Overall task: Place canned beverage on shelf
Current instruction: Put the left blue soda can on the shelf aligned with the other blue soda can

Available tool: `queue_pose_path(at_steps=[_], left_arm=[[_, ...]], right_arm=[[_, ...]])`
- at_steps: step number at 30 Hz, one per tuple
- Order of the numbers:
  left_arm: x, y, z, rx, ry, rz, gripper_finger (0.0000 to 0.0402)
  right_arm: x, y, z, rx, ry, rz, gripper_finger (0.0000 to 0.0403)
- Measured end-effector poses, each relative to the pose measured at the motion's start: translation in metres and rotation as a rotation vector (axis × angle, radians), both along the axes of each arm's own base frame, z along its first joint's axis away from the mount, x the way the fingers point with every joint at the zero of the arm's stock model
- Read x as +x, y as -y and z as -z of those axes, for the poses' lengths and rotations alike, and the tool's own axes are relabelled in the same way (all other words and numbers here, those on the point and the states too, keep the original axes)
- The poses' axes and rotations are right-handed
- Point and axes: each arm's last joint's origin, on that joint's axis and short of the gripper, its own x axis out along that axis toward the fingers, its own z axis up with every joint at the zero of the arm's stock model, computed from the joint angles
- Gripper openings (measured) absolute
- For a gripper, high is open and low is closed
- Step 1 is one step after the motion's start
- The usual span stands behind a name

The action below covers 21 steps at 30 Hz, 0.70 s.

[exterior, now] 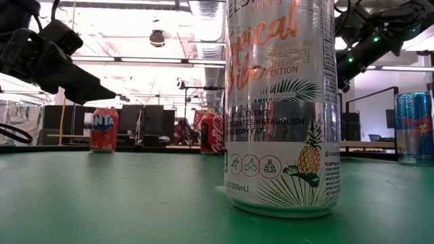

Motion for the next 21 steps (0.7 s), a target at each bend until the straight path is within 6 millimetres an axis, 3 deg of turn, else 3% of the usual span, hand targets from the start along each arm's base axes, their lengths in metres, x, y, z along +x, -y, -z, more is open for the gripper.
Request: queue_pose_path(at_steps=[6,15,21], left_arm=[[0.0,0.0,0.0,0.0,0.0,0.0,0.033],[0.0,0.0,0.0,0.0,0.0,0.0,0.033],[0.0,0.0,0.0,0.0,0.0,0.0,0.033]], right_arm=[[0.0,0.0,0.001,0.006,-0.006,0.001,0.0345],[0.003,0.001,-0.028,0.092,0.08,0.073,0.0338],[0.008,-0.008,-0.034,0.157,0.152,0.257,0.0336]])
